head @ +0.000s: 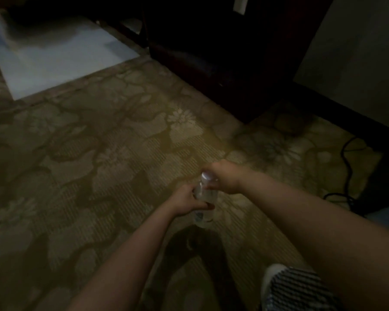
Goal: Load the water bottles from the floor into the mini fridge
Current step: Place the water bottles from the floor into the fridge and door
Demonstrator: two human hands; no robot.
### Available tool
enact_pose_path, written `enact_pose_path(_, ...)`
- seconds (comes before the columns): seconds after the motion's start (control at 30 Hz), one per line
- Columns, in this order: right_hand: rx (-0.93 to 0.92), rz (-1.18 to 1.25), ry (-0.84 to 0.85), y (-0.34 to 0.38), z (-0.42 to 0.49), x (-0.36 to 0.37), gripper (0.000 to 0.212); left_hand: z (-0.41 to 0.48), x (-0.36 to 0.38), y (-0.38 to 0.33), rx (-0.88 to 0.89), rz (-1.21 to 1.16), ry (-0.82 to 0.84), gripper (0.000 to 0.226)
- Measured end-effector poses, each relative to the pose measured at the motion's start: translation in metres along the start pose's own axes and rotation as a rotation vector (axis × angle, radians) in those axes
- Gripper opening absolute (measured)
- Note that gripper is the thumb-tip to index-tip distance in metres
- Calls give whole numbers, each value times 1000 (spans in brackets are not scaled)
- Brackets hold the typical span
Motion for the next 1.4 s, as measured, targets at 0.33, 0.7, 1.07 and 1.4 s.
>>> enact_pose_path(0.33,61,-232,-186,-19,-139,-61,29,-30,13,-144,225,-26,227,37)
enact_pose_path(0.7,100,-48,-472,-85,-292,-68,19,-37,79,-283,433,52,369,43)
enact_pose_path(1.07,279,188,-1179,-153,-415,-27,45,-29,188,-396,569,22,294,62)
enact_pose_path(1.4,393,470,-1391,-215,-492,25,26,-15,292,-459,620,117,368,46)
Point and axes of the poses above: each hand's wrist, its own z-axis towards the middle knuckle, its own x-axis out of the palm, y = z × x, the point moved 1 cm from there along z, towards the middle knuckle, and after that the axes turned 14 degrees about y, right-handed, at the moved point
